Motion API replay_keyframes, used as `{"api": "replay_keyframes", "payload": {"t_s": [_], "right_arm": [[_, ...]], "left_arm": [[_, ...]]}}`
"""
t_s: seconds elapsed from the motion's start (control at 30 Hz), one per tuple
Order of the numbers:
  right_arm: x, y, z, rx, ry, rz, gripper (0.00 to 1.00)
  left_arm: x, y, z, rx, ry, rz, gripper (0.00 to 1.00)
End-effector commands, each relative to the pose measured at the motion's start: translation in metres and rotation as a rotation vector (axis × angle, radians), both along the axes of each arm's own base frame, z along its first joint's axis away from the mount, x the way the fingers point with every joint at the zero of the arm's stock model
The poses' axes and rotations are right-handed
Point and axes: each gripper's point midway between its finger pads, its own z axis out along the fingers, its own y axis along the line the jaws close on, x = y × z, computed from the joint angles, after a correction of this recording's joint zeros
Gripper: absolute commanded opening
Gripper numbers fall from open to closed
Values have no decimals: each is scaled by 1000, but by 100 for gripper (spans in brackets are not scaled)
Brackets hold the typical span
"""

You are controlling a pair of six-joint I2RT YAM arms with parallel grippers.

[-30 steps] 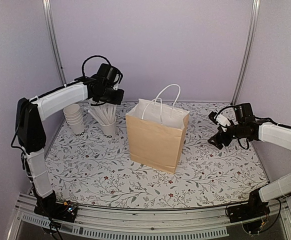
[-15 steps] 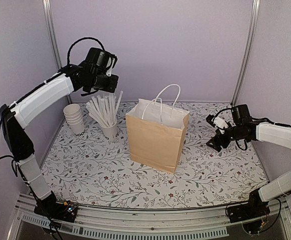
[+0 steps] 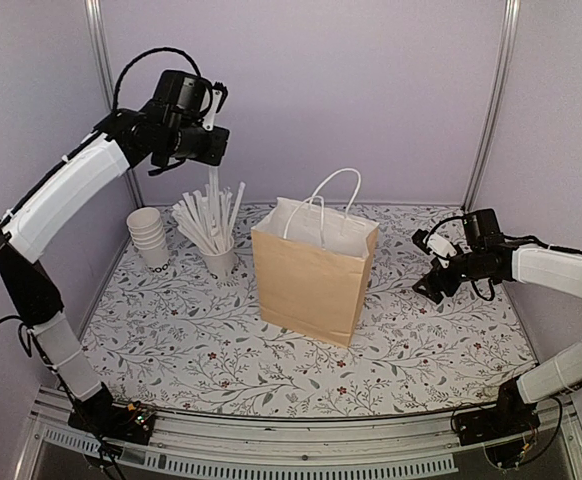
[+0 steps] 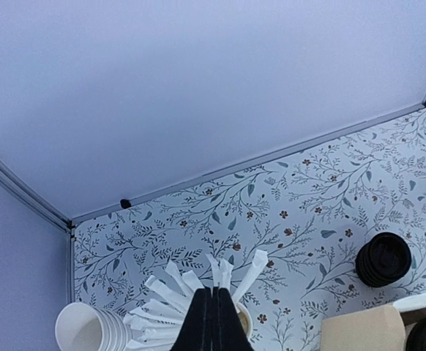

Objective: Pack the takeout coffee

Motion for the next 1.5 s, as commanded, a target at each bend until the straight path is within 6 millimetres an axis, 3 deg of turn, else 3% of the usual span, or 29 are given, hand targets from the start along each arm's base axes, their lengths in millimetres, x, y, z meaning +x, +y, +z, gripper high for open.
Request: {"api": "replay_keyframes", "payload": {"t_s": [0.0, 0.33, 0.53, 0.77, 1.17, 1.47], "right_arm": [[2, 2, 3, -8, -5, 9, 92], [2, 3, -3, -14, 15, 12, 92], [1, 3, -5, -17, 21, 14, 92], [0, 4, -6, -18, 27, 18, 92], [-2, 3, -6, -18, 26, 19, 92], [-3, 4, -7, -18, 31, 26, 91]], "left_arm": [[-33, -4, 59, -56, -101, -72, 0], [-86, -11, 126, -214, -200, -219, 0], [-92, -8, 131, -206, -217, -223, 0], [-66, -2, 84, -76, -160, -127, 0], [-11, -10, -10, -57, -43, -110, 0], [11, -6, -51, -21, 11, -84, 0]]}}
